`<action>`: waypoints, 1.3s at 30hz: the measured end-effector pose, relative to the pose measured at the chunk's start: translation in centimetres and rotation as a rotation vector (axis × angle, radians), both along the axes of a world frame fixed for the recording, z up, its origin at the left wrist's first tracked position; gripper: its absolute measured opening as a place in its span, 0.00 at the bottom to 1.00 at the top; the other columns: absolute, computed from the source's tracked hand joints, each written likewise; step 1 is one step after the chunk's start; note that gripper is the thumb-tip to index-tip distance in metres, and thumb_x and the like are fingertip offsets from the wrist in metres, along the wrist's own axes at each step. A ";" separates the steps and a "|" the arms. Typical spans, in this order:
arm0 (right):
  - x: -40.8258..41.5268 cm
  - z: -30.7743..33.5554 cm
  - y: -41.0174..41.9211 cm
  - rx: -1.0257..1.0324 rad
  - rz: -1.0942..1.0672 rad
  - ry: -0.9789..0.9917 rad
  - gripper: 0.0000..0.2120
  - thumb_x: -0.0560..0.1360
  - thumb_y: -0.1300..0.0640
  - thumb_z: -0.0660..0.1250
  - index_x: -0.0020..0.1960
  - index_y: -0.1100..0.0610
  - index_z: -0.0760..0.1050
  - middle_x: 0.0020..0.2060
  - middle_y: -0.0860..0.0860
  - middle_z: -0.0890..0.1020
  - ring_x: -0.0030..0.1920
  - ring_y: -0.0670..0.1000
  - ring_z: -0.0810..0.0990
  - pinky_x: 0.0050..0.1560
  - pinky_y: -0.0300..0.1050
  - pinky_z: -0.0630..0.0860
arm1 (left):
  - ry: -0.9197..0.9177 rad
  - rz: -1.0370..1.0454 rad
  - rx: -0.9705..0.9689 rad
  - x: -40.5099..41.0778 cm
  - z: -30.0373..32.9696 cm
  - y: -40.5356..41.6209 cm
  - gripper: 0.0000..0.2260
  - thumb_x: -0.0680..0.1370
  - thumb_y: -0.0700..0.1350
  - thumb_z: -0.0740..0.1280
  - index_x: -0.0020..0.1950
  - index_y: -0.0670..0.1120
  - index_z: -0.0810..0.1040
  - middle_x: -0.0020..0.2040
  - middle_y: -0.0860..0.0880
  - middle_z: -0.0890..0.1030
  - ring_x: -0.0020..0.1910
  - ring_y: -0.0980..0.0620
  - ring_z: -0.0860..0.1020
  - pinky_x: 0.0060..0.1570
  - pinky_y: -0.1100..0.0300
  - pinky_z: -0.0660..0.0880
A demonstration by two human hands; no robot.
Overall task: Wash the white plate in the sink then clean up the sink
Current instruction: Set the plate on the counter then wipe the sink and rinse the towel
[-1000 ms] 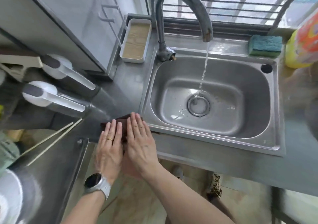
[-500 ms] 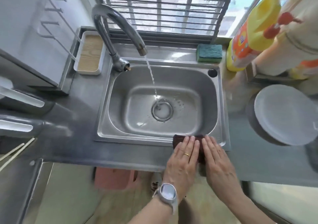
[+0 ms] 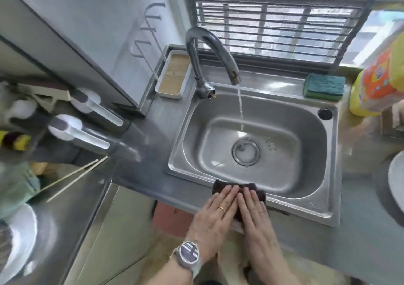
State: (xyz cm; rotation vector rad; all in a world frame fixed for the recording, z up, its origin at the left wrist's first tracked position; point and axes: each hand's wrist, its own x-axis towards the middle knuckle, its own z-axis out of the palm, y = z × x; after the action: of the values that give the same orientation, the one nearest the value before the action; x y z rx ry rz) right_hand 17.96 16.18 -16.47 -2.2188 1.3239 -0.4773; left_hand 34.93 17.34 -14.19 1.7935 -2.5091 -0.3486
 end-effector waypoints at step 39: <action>29.2 -2.6 -6.1 0.117 -0.184 -0.140 0.20 0.80 0.51 0.49 0.65 0.43 0.75 0.68 0.44 0.78 0.69 0.44 0.75 0.65 0.40 0.73 | -0.045 0.208 0.014 25.2 -1.0 -4.7 0.23 0.84 0.38 0.49 0.79 0.34 0.64 0.81 0.39 0.63 0.83 0.41 0.58 0.74 0.57 0.63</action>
State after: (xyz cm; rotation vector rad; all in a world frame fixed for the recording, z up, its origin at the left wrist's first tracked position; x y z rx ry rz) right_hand 47.17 10.13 -19.06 -1.9417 1.4489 -0.5951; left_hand 60.17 12.67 -15.16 2.0656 -2.3231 -0.3206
